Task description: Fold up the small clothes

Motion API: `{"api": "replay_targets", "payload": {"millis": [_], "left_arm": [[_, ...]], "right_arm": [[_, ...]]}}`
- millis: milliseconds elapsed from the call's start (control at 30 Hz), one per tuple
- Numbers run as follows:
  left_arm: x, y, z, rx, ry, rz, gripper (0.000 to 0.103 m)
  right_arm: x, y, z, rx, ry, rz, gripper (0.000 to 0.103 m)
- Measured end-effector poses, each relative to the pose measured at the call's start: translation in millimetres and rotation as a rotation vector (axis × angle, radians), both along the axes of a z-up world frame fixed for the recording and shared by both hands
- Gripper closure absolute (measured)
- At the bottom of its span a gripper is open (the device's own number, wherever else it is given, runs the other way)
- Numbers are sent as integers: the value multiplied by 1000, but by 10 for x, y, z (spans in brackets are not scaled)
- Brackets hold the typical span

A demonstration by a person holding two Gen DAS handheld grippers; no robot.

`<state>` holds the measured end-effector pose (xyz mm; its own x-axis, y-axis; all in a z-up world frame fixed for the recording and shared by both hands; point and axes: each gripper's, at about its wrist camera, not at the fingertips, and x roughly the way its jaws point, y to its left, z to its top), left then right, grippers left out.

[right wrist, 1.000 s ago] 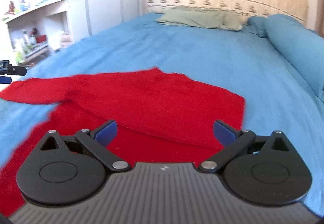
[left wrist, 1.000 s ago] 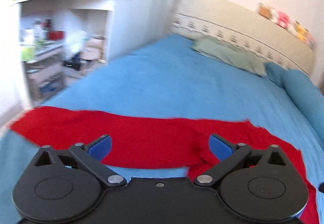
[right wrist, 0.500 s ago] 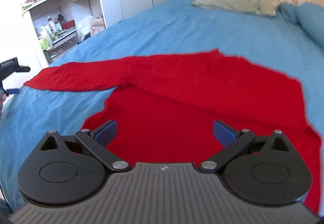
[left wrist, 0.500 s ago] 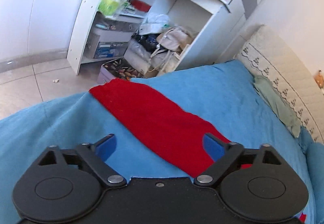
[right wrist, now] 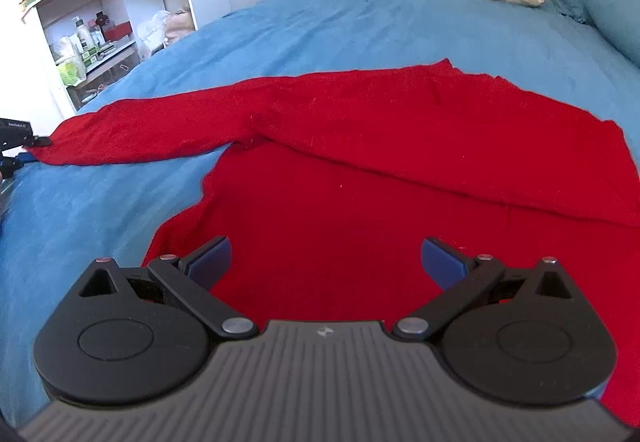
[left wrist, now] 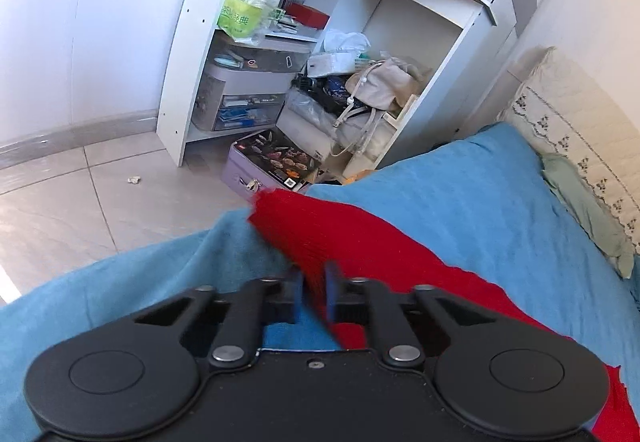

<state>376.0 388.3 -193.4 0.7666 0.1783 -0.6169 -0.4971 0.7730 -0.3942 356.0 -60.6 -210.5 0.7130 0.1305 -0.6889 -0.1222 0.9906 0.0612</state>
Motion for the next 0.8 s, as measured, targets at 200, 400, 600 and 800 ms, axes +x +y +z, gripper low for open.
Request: {"api": "replay_targets", "payload": {"millis": [200,400,600,800], "left_arm": [[9,-136,134,81,9,-23,99],[90,-583,666,120,-97,-106,99],[395,-1716,1363,142,-256,-296,99],[747,-3410,1657,111,-354,-597,99]], "right_arm": [[-38,-99,-5,56,3,-24,0],[-81,-370,133,91,-17,-66,0],[-175,-868,310,145,-54,-124,0],[-380,-1576,442,184,-86,-208,0]]}}
